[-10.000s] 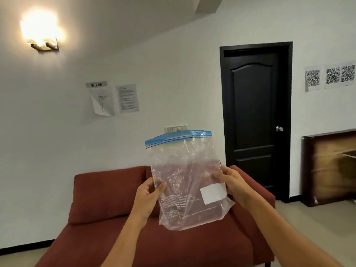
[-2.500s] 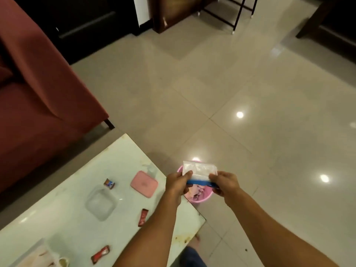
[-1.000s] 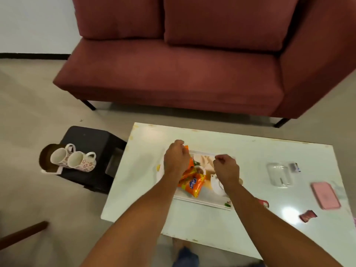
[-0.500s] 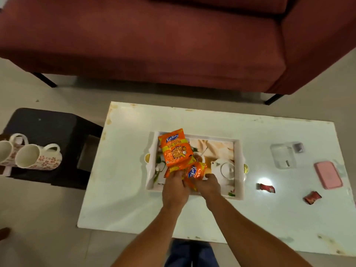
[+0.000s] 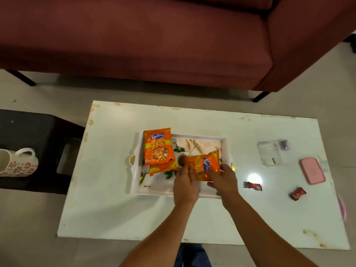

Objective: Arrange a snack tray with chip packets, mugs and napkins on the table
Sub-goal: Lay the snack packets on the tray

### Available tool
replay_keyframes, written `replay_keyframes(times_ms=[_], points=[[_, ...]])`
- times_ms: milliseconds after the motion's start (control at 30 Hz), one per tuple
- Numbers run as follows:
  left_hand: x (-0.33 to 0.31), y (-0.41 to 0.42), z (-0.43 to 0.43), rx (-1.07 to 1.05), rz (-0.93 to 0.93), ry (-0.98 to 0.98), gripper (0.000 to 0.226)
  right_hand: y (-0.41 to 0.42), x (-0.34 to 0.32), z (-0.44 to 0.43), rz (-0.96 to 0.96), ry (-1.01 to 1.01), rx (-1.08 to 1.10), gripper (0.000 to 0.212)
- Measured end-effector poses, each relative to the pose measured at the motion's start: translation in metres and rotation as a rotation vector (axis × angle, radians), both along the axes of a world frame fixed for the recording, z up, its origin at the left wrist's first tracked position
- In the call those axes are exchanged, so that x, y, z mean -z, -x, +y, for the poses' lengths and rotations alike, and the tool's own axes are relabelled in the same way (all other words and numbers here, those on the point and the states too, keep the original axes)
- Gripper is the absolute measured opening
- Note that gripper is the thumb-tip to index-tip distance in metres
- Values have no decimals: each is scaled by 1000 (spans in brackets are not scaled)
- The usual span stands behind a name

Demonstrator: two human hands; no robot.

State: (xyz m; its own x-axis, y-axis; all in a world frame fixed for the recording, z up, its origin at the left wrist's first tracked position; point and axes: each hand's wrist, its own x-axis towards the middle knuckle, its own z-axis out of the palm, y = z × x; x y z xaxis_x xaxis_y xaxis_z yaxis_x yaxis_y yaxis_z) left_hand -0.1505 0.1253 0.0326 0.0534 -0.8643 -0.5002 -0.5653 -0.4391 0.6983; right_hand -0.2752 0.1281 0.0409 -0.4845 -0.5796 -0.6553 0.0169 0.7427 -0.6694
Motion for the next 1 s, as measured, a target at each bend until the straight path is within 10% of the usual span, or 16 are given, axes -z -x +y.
replay_keyframes(times_ms=[233,600,833,1000], points=[[-8,73,-44,23,315,-94,41,70,3,-24,-19,42,78,40],[27,91,-60,242,-85,2,44,80,39,-43,340,-32,-130,21],[7,79,-67,233,-85,27,36,49,13,-31,704,92,16,71],[-15,7,-34,-275,-13,405,19,-44,6,4,-13,23,230,24]])
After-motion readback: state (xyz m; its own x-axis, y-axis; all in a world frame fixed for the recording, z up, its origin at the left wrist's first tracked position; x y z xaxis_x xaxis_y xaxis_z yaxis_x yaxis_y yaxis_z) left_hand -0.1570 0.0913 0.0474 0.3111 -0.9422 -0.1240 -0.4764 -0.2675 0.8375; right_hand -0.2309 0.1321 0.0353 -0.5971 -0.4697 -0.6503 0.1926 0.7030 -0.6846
